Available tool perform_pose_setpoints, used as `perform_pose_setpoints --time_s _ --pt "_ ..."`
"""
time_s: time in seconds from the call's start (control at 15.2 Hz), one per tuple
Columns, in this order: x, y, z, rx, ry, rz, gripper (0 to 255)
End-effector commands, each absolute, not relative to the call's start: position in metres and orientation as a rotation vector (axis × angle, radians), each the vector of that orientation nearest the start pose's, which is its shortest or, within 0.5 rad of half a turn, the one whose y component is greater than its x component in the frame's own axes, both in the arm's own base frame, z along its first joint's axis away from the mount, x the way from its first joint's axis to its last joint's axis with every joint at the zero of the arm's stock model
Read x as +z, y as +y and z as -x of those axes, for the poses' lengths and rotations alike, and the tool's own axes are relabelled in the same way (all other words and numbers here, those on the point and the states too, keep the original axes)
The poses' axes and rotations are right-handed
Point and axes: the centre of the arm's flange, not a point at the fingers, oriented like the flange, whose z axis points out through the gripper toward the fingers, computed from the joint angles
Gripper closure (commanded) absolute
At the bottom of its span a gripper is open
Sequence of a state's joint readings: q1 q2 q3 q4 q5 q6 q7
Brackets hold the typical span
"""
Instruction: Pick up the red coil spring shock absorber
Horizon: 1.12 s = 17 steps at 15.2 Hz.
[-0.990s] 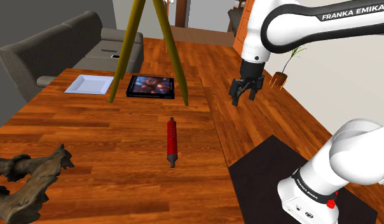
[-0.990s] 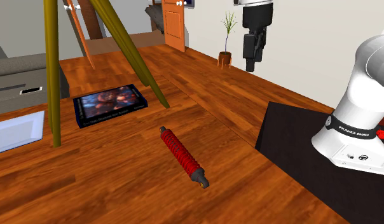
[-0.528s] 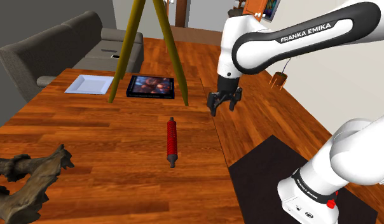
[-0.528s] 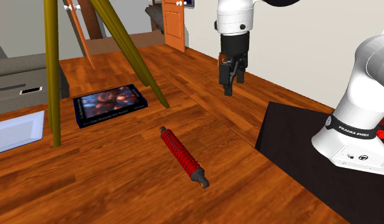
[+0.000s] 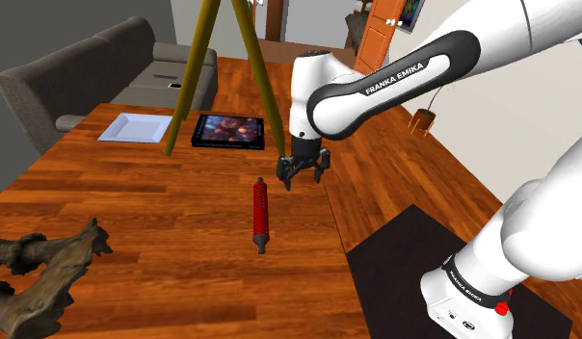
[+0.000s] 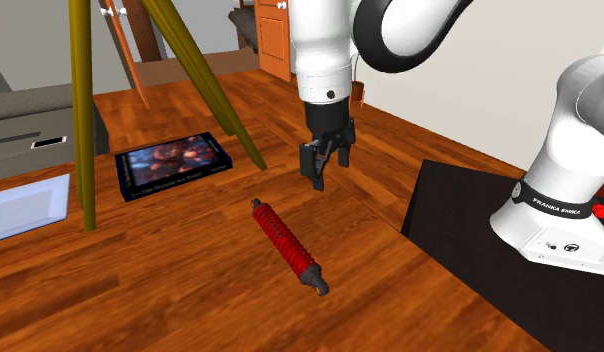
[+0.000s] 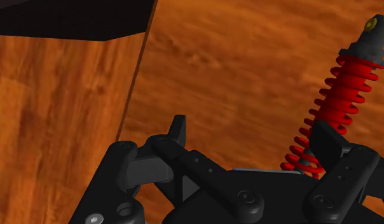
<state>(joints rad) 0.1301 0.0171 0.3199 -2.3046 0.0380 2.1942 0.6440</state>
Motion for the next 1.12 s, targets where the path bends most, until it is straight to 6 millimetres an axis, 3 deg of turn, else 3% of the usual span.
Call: perform_pose_setpoints --time_s 0.0,0.59,1.06 --pt "0.308 0.231 -0.463 0.196 0.372 3.153 0" --pt "0.231 0.298 -0.523 0.176 0.484 3.156 0" --pt "0.197 0.3 -0.525 0.176 0.486 3.156 0"
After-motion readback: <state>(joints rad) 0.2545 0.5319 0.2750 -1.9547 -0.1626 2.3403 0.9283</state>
